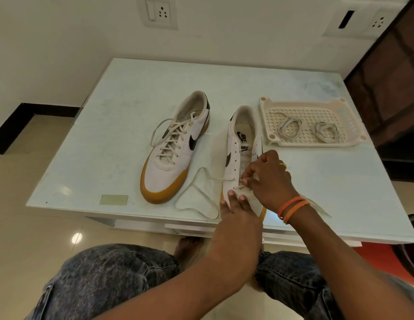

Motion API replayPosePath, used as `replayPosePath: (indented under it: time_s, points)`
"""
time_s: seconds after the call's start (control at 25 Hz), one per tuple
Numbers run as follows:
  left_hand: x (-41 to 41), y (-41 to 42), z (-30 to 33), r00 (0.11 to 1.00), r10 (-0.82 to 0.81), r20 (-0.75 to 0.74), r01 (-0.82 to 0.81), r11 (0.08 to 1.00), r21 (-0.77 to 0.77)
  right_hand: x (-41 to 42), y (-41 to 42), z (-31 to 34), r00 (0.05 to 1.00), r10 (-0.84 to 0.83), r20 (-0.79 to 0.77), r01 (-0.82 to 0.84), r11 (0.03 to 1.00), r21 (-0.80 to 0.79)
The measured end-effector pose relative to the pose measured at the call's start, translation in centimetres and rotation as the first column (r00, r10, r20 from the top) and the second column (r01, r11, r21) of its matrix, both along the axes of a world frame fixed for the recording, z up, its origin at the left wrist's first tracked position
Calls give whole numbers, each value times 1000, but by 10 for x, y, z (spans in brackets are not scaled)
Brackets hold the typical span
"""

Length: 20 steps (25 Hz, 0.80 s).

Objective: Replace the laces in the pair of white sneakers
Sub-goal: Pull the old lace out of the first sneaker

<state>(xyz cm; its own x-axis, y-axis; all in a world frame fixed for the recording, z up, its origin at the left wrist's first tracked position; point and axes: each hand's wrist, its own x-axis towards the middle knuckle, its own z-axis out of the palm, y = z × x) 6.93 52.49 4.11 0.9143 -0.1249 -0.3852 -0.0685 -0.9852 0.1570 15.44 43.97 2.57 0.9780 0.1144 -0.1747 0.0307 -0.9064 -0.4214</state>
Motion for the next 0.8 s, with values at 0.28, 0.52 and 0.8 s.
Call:
replayPosePath:
  time_s: [0.28,0.52,0.8]
  points:
    - [-2,1,-2,987,-156,-35,158,984,81,-10,-58,27,947,-96,-305,238,849,471]
    - [-5,0,-8,990,-98,97,96,995,25,-3,-28,9,997,-4,78,-5,992,122]
    - [-5,0,0,1000,-8,-22,8,1000,25,4,-19,2,997,-79,-16,81,982,172]
